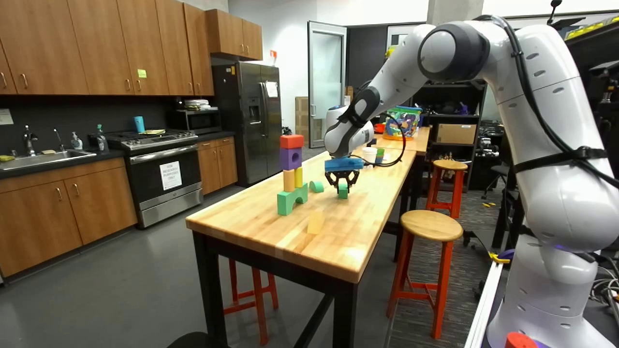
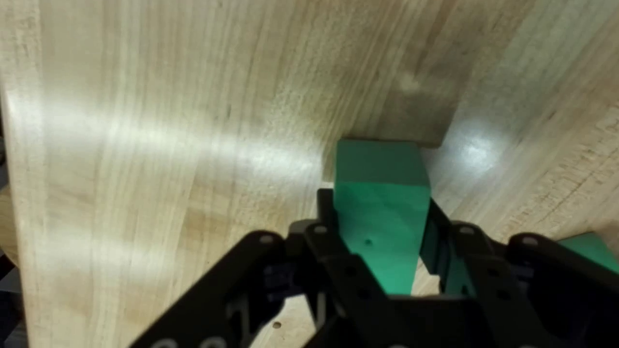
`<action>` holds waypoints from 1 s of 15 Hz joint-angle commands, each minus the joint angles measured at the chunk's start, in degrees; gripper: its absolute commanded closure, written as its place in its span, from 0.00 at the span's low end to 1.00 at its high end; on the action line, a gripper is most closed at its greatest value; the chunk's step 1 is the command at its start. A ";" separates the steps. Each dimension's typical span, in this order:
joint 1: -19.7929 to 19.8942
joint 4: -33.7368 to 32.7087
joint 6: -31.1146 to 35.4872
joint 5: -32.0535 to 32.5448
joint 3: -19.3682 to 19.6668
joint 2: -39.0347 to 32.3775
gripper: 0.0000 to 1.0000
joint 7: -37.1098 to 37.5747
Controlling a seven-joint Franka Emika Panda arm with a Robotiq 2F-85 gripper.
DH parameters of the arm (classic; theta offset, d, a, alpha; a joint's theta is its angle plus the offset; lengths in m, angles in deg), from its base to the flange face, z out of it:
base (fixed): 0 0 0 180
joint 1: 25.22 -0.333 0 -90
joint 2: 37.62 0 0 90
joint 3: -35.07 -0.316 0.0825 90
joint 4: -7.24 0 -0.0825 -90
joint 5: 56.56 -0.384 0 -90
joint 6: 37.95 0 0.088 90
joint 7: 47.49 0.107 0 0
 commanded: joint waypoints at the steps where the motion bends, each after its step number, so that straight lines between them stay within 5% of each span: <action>1: -2.38 3.98 -0.09 5.20 3.18 6.23 0.84 2.30; 4: -3.07 5.35 -0.56 9.62 3.85 10.46 0.84 2.81; 15: 0.34 9.71 -4.79 9.04 -2.63 24.45 0.84 -10.28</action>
